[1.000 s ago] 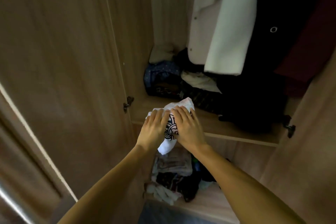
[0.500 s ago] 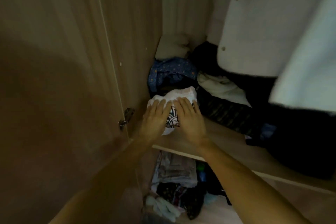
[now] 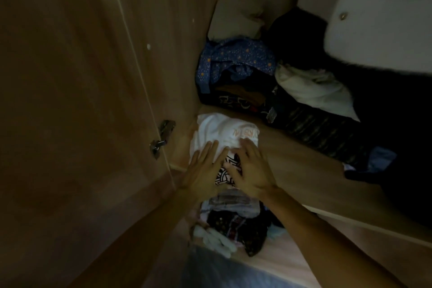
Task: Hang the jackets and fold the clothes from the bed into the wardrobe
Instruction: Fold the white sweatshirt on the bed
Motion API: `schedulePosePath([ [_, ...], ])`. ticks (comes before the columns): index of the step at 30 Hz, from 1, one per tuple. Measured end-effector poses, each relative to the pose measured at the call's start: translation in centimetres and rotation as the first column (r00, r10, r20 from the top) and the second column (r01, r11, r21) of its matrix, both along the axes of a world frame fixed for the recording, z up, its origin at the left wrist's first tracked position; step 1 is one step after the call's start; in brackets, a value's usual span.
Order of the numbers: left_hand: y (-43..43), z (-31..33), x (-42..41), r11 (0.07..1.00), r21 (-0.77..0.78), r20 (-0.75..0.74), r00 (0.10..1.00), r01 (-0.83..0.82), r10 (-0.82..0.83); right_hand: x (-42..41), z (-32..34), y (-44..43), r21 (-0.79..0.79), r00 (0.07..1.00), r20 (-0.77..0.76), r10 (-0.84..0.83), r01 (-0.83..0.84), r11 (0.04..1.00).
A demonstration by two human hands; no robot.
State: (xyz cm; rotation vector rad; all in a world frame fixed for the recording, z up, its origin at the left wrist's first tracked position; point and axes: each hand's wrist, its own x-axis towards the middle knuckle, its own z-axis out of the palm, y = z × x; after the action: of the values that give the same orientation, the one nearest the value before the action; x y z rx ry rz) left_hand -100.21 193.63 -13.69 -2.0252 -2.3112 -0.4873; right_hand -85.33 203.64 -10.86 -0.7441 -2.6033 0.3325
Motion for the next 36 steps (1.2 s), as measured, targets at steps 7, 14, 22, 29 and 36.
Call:
schedulePosePath([
  [7,3.7,0.4,-2.1,0.986,-0.066,-0.057,0.987,-0.154,0.151,-4.3,-0.9,2.4,-0.098,0.982,0.116,-0.148,0.159,0.982],
  [14,4.8,1.6,-3.1,0.950,-0.222,-0.053,0.976,-0.217,0.211,-5.2,0.3,2.9,-0.103,0.967,0.186,-0.173,0.194,0.975],
  [22,-0.3,6.8,2.9,0.972,-0.045,0.100,0.967,-0.231,0.234,1.9,4.7,-1.3,-0.120,0.982,0.038,-0.187,0.190,0.974],
  [29,-8.9,9.8,11.8,0.970,0.125,0.133,0.973,-0.208,0.191,10.8,7.3,-7.2,-0.071,0.990,0.015,-0.141,0.141,0.987],
  [36,-17.6,12.1,20.0,0.980,0.031,0.049,0.980,-0.197,0.195,20.0,7.3,-14.6,-0.009,0.993,0.072,-0.093,0.094,0.996],
])
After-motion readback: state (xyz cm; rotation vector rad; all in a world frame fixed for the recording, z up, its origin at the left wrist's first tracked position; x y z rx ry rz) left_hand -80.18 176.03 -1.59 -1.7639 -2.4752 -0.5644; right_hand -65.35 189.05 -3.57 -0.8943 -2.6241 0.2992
